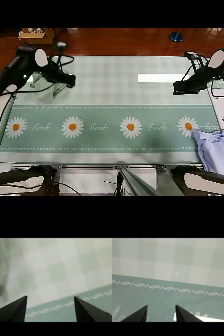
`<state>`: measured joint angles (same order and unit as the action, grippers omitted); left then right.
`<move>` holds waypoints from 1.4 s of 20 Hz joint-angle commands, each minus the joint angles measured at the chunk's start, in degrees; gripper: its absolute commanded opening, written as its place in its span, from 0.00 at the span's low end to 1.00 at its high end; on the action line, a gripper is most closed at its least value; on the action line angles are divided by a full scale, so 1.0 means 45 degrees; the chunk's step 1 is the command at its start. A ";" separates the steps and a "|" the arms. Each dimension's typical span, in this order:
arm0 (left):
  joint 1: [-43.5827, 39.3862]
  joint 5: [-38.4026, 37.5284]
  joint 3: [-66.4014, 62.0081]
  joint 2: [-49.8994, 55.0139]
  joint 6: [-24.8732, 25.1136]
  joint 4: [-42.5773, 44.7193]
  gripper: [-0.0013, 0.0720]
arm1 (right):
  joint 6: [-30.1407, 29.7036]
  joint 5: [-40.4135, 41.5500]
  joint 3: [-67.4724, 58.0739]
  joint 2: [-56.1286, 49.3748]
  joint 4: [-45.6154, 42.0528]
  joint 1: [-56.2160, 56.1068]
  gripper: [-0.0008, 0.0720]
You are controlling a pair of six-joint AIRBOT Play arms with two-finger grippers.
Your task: Fold the shirts.
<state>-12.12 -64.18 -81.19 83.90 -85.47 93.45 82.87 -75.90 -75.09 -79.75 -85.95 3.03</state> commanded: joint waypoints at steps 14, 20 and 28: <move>0.3745 0.2783 -0.1088 0.4260 -0.1739 0.0748 0.95 | -0.0010 0.1185 -0.0005 -0.0005 -0.0024 -0.0010 0.60; 0.3716 0.1064 -0.2701 0.4007 -0.1739 0.0748 0.06 | -0.0015 0.0568 -0.0005 -0.0005 -0.0466 -0.0010 0.59; 0.1540 -0.0967 -0.8038 0.0257 -0.1734 -0.0593 0.05 | 0.0010 -0.1088 -0.0005 0.0981 -0.1025 -0.0010 0.56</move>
<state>-0.91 -66.54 -110.91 91.42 -93.38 93.14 82.89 -78.65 -75.09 -77.62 -90.04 3.03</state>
